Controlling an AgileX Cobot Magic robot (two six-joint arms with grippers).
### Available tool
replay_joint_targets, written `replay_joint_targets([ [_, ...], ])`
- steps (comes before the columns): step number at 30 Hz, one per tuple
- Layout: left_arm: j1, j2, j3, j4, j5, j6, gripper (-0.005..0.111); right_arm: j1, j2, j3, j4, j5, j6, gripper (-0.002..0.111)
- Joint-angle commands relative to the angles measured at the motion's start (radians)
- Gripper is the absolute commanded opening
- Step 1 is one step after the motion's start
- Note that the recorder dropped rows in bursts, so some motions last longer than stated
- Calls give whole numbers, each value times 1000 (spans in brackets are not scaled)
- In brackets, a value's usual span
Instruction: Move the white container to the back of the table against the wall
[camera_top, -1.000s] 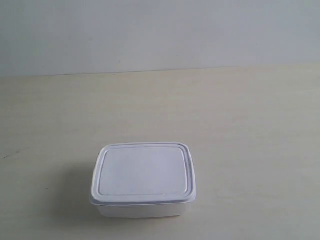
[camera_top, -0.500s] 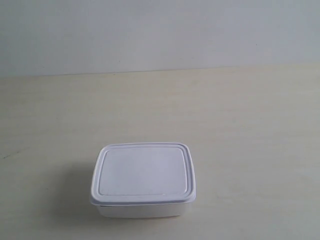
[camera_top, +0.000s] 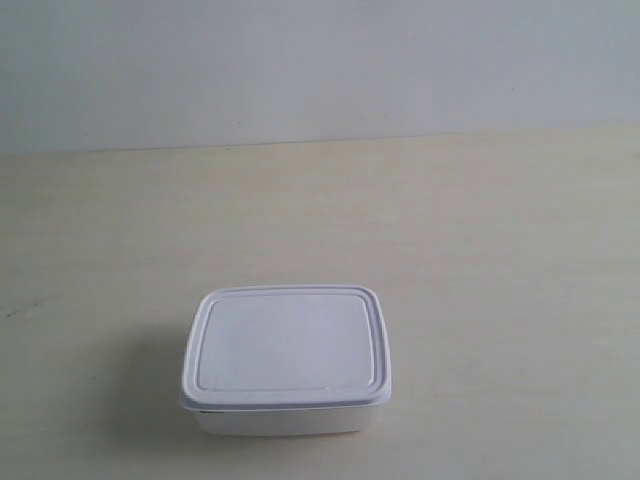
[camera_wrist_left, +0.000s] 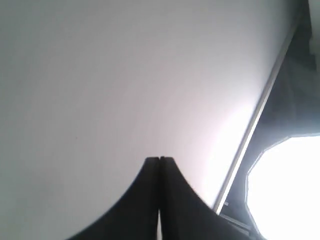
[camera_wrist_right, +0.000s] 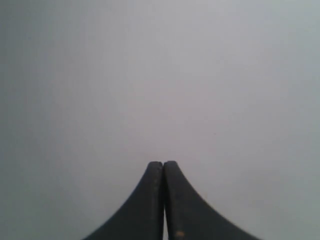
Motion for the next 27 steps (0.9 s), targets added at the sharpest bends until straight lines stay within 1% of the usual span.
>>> replay_joint_targets([
  [1,-27,116,-203,358,24,-256,0,-9,88,-106,-319,-5,229,0],
  [3,-50,176,-281,474,20,-320,0,-9,133,-147,-455,-42,340,0],
  [6,-107,254,-385,629,11,-320,0,-9,235,-220,-795,-176,581,0],
  [7,-132,279,-408,673,11,-320,0,-9,289,-258,-929,-227,705,0],
  [9,-185,321,-436,748,11,-320,0,-9,378,-307,-1040,-372,705,0],
  [10,-210,343,-445,792,15,-320,0,-9,438,-338,-1051,-465,705,0],
  [13,-279,405,-449,889,16,-320,0,-9,565,-388,-1051,-611,705,0],
  [16,-353,470,-438,896,3,-320,0,-9,669,-423,-1051,-693,705,0],
  [19,-429,533,-420,896,-27,-320,0,-9,752,-426,-1051,-737,705,0],
  [22,-476,597,-404,896,-38,-320,0,-9,832,-426,-1051,-761,705,0],
  [27,-493,716,-376,896,-15,-320,0,-9,924,-418,-1051,-765,705,0],
])
